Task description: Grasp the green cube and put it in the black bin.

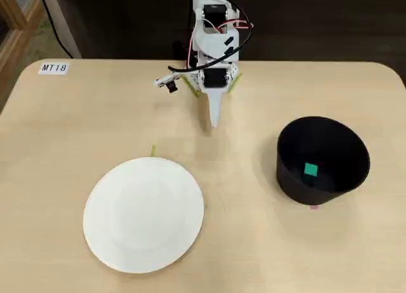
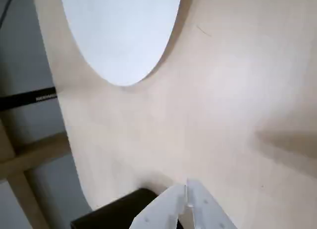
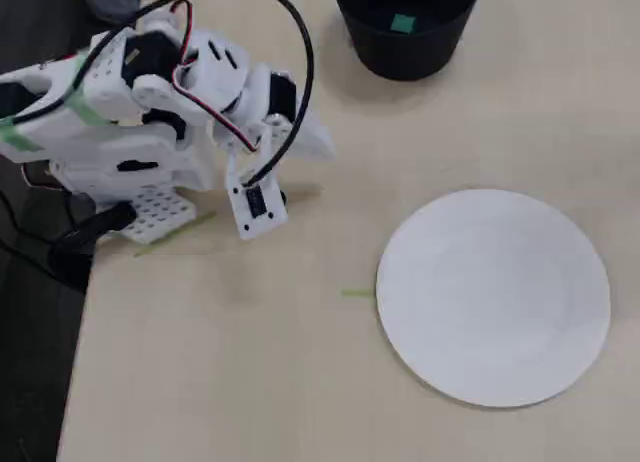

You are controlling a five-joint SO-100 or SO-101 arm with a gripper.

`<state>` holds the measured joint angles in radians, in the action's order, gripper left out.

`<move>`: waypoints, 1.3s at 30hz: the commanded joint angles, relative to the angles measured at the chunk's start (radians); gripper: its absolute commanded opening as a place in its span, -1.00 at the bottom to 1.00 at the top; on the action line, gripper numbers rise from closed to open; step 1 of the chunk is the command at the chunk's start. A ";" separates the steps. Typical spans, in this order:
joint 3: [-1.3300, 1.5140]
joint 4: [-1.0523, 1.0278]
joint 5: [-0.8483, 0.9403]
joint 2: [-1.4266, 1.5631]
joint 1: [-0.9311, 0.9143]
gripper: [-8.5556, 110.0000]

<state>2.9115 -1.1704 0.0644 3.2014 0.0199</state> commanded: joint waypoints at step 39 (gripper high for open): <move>0.015 0.026 0.043 0.005 -0.008 -0.86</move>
<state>2.9314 -1.1597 0.1012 3.2014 0.0031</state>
